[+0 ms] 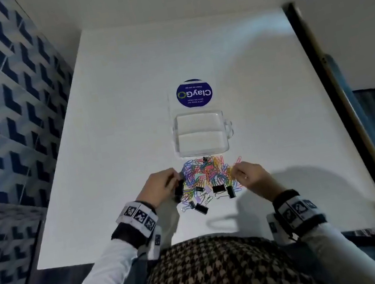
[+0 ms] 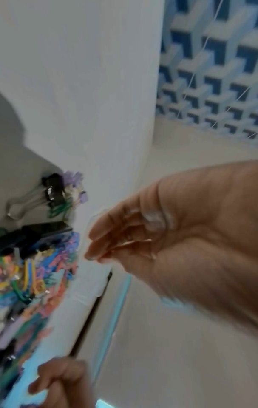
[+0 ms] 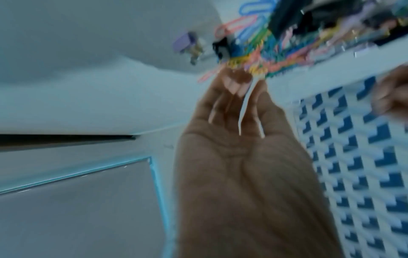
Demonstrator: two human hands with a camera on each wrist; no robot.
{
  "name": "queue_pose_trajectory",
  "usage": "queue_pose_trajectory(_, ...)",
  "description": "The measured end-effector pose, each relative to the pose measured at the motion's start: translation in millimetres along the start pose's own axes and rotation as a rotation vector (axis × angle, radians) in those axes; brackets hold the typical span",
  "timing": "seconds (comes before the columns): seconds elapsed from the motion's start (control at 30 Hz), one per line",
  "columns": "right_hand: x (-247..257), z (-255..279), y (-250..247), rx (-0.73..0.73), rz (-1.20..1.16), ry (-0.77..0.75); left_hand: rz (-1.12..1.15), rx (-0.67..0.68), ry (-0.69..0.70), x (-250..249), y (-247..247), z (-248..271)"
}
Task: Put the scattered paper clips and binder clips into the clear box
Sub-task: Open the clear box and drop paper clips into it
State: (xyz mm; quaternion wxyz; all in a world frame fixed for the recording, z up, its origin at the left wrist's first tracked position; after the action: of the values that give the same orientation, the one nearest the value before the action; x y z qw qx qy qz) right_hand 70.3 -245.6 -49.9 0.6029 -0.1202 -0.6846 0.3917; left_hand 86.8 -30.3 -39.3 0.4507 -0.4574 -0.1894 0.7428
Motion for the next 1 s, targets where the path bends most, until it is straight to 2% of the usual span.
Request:
queue_pose_trajectory(0.07, -4.7, -14.8, 3.3, 0.03, 0.099, 0.052, -0.032, -0.02, 0.045, -14.5, 5.4, -22.7)
queue_pose_trajectory(0.17, -3.7, -30.5, 18.2, 0.2, 0.269, 0.07, -0.171, 0.045, 0.112, -35.6, 26.1, -45.9)
queue_pose_trajectory(0.23, -6.1, -29.4, 24.9, 0.272, 0.343, 0.073, -0.278, 0.088, 0.096, -35.9, 40.0, -52.2)
queue_pose_trajectory(0.3, -10.0, -30.6, 25.3, 0.277, 0.389, 0.073, -0.339, 0.077, 0.079, -36.2, 44.4, -57.2)
queue_pose_trajectory(0.4, -18.1, -33.6, 23.8, 0.205, 0.31, 0.094, -0.308, 0.05, 0.044, -38.2, 44.0, -59.8)
queue_pose_trajectory(0.5, -26.7, -35.9, 17.0, 0.105, 0.152, 0.137, -0.234, 0.094, 0.048, -37.3, 44.4, -59.1)
queue_pose_trajectory(0.57, -34.1, -35.2, 7.6, 0.001, 0.028, 0.179, -0.068, 0.098, 0.052, -35.4, 36.7, -58.0)
queue_pose_trajectory(0.7, -40.3, -24.0, -17.8, -0.216, -0.179, 0.266, 0.302, 0.048, -0.035, -19.8, 11.4, -53.1)
queue_pose_trajectory(0.8, -38.1, -19.2, -23.2, -0.256, -0.28, 0.274, 0.474, 0.126, -0.058, -11.1, 9.3, -49.2)
queue_pose_trajectory(1.0, -38.9, -15.4, -21.6, -0.335, -0.533, 0.292, 0.568, 0.198, -0.038, -10.1, 16.5, -46.6)
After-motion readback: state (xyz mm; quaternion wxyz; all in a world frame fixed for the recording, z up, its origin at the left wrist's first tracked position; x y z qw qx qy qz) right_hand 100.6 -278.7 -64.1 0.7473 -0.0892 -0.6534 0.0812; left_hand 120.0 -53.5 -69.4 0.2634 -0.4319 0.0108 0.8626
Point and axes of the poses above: each hand's wrist, its own z-axis away from the middle knuckle, its own y-axis out of the palm, x = y × z, the point moved 10 cm from there along -z, towards the middle knuckle, and after that the axes turned 12 degrees about -y, right-handed, at the moved point
